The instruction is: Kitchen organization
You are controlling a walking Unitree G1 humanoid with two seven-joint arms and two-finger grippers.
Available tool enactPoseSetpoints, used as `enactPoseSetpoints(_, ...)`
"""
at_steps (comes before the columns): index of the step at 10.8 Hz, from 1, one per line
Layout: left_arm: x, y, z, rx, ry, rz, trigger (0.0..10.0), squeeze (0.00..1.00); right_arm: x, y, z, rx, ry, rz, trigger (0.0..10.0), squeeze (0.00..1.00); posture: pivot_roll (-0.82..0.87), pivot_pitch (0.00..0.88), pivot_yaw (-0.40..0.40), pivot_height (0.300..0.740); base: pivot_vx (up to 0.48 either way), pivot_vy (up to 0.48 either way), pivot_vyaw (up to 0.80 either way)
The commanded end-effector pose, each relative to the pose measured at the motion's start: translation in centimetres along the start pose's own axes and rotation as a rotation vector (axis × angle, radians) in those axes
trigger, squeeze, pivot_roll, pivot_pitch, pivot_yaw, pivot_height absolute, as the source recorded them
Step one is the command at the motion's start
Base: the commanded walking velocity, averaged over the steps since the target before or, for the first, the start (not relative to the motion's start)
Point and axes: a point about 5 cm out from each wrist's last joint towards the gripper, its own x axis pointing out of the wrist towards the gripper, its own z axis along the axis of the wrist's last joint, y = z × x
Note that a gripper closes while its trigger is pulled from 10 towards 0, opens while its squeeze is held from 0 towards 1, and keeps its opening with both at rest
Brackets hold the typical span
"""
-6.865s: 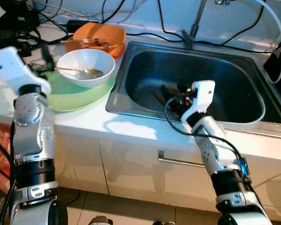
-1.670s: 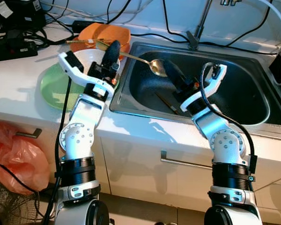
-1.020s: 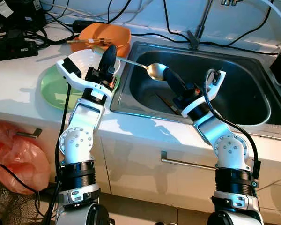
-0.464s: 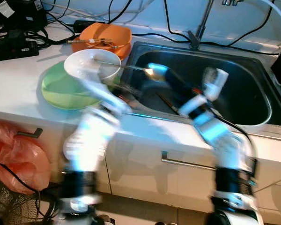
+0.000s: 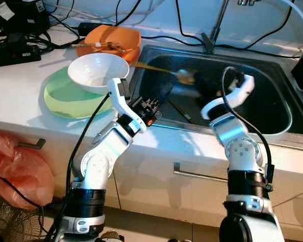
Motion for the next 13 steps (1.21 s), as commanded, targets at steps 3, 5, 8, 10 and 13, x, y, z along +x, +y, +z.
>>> enactPoseSetpoints(3, -1.1, 0.1, 0.5, 0.141, 0.03, 0.018, 10.0, 1.0, 0.7, -2.4, 2.4, -0.187, -0.121, -0.219, 0.0, 0.0, 0.14, 0.049, -0.038, 0.74, 0.0, 0.0, 0.0)
enactPoseSetpoints(5, -2.3, 1.4, 0.8, 0.313, 0.062, 0.11, 10.0, 1.0, 0.5, -4.4, 2.7, -0.381, -0.089, -0.374, 0.0, 0.0, 0.14, 0.052, -0.041, 0.74, 0.0, 0.0, 0.0)
enactPoseSetpoints(8, -3.3, 2.1, 0.4, 0.45, 0.128, 0.149, 10.0, 1.0, -0.5, -7.6, 2.2, -0.641, 0.007, -0.555, 0.0, 0.0, 0.15, 0.061, -0.04, 0.74, 0.0, 0.0, 0.0)
enactPoseSetpoints(10, -3.3, 2.0, 0.5, 0.486, 0.132, 0.144, 10.0, 1.0, -0.6, -8.3, 1.4, -0.741, 0.075, -0.566, 0.0, 0.0, 0.15, 0.064, -0.039, 0.74, 0.0, 0.0, 0.0)
enactPoseSetpoints(13, -3.5, 2.1, 0.5, 0.541, 0.161, 0.137, 10.0, 1.0, -0.4, -8.4, -0.3, -0.79, 0.183, -0.504, 8.5, 0.0, 0.15, 0.066, -0.037, 0.74, 0.0, 0.0, 0.0)
